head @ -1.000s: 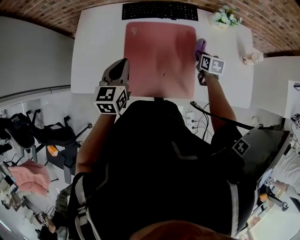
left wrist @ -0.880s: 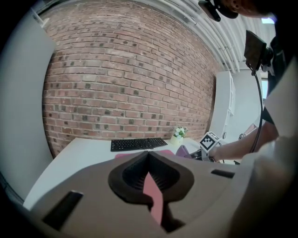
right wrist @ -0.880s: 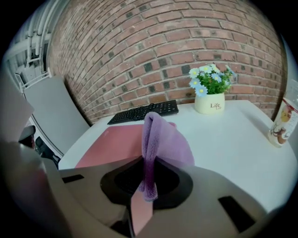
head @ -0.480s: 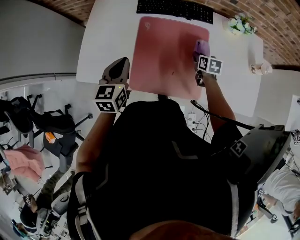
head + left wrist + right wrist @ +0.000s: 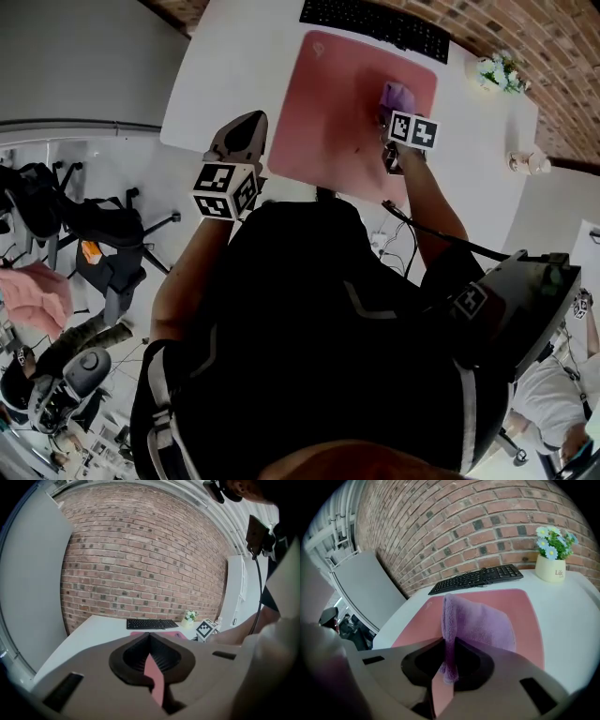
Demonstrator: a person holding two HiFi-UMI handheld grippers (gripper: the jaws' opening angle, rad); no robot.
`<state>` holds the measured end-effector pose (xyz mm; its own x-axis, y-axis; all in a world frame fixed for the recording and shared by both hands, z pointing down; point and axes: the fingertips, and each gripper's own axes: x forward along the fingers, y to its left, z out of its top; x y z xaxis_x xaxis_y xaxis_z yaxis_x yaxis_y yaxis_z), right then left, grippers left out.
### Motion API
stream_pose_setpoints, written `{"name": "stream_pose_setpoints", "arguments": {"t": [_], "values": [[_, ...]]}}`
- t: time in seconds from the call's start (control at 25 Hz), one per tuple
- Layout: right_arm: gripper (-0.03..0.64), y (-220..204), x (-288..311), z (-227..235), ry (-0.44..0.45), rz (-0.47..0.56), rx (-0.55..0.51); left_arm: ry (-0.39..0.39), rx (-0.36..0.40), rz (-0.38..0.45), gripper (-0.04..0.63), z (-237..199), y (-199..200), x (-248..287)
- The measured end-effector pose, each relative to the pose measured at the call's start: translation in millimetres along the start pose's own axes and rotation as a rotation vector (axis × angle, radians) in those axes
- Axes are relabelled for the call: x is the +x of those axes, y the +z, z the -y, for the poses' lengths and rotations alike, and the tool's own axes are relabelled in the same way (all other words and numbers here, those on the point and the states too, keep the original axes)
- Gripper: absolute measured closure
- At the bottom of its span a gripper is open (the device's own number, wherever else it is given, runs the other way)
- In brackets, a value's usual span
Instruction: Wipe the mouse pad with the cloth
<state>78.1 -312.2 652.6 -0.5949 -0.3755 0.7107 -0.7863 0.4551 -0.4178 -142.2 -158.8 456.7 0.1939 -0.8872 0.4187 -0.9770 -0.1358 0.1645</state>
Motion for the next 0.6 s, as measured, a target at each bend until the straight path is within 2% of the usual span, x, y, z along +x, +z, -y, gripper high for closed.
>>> {"name": "stream_pose_setpoints", "arguments": {"t": [0.6], "values": [[0.561,8.4,47.7,-62.0,0.117,-0.074,-0.071,0.121,-0.057,0.022,0.592,-30.1,-3.8,-30.8]]}}
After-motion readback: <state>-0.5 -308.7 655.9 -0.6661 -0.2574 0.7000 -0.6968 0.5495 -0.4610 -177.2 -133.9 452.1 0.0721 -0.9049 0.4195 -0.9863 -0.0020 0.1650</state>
